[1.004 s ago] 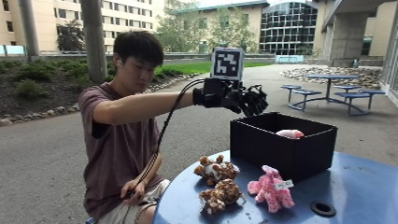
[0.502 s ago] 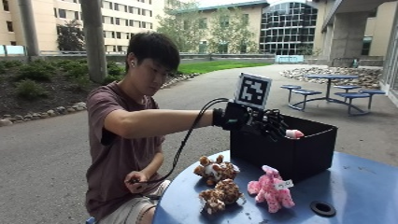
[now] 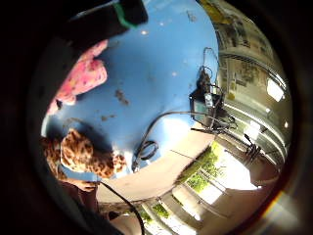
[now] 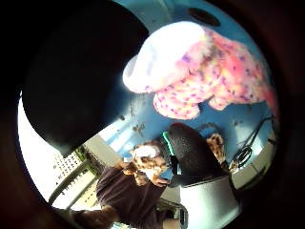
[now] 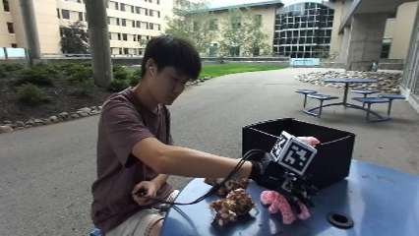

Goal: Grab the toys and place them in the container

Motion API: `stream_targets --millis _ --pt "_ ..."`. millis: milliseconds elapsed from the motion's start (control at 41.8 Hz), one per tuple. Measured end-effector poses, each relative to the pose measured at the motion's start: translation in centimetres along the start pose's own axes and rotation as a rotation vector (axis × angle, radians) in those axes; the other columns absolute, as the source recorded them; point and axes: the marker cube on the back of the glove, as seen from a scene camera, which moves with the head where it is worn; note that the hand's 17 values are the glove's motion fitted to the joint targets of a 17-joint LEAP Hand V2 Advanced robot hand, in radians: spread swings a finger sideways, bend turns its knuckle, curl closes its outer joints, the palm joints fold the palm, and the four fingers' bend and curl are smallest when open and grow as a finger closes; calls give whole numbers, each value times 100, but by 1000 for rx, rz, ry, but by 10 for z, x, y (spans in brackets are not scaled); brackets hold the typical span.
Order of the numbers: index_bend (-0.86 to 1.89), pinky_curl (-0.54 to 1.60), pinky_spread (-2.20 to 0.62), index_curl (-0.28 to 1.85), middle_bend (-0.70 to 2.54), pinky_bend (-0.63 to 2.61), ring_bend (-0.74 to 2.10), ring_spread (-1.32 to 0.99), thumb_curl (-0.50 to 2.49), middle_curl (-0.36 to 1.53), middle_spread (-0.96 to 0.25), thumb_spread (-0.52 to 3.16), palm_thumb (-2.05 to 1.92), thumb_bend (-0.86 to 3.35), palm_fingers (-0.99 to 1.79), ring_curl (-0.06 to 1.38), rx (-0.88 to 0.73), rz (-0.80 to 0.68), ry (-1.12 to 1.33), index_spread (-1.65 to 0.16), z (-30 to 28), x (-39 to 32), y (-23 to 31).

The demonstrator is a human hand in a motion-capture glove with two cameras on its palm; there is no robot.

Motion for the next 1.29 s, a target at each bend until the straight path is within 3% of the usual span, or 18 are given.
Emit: stream_targets --millis 120,191,263,383,454,502,694,885,1172,1291 --pt "7 40 -6 8 6 119 71 -3 36 23 0 137 36 14 2 29 8 -1 -60 -24 34 0 -18" --pt "22 38 -24 11 11 125 91 -14 40 21 -3 143 52 24 53 32 97 0 -100 -25 42 -1 -23" --pt "25 32 -34 12 44 113 89 -20 43 30 -7 147 65 31 93 30 178 -16 -147 -24 44 -1 -25" --pt "33 30 -42 18 100 88 85 -27 49 49 -8 145 79 38 134 34 320 -44 -189 -19 47 -8 -30" --pt "46 31 -44 24 109 84 92 -29 52 53 -7 142 85 41 140 38 371 -38 -192 -16 46 -14 -32" --pt "71 29 -42 32 106 74 104 -28 56 54 -6 144 92 45 154 42 372 -37 -208 -12 44 -15 -31" --pt "102 34 -39 45 116 83 118 -20 69 61 -11 122 94 41 134 48 309 -31 -269 -1 15 -6 -5" --pt "84 45 -37 48 131 112 119 -25 72 69 -15 92 65 14 106 50 387 18 -269 -8 -60 11 49" --pt "74 53 -35 52 137 123 120 -30 79 74 -18 74 62 5 101 52 567 84 -117 -15 -230 -12 129" --pt "72 54 -35 55 137 124 121 -31 81 76 -19 70 62 3 99 53 624 -6 -84 -17 -273 -40 136"
